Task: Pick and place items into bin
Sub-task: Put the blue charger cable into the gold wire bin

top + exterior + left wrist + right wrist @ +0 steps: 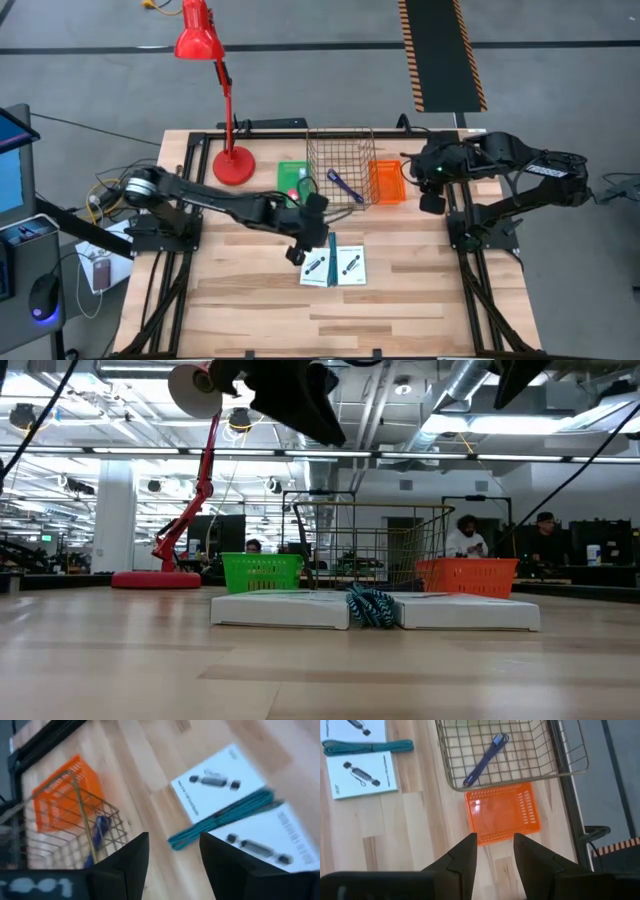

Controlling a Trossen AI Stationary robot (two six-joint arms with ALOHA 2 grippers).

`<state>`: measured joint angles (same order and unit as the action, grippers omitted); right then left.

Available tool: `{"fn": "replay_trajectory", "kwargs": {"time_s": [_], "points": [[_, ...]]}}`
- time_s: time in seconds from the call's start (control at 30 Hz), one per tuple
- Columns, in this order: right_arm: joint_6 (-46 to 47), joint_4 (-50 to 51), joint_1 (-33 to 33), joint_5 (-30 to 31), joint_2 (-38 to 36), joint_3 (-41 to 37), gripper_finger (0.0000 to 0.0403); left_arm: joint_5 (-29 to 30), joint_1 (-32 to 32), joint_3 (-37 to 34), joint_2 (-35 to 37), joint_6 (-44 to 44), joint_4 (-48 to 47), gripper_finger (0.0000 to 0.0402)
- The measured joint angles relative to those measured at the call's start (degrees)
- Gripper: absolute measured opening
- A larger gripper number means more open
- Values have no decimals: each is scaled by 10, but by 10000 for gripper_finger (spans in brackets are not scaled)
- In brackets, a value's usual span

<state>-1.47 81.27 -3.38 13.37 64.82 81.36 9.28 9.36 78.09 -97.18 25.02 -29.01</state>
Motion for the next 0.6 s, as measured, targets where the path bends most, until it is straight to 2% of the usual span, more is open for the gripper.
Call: {"fn": "replay_trajectory", "kwargs": {"time_s": [0.13,0.23,0.47,0.6], "points": [[0,12,0,0,0,0,123,43,1,49,-46,44,-42,165],[-3,12,0,0,0,0,122,45,0,82,-72,46,-55,164],[-4,12,0,0,0,0,123,-20,1,129,-130,-1,-68,164],[0,14,0,0,0,0,121,-43,1,132,-150,-41,-67,164]]}}
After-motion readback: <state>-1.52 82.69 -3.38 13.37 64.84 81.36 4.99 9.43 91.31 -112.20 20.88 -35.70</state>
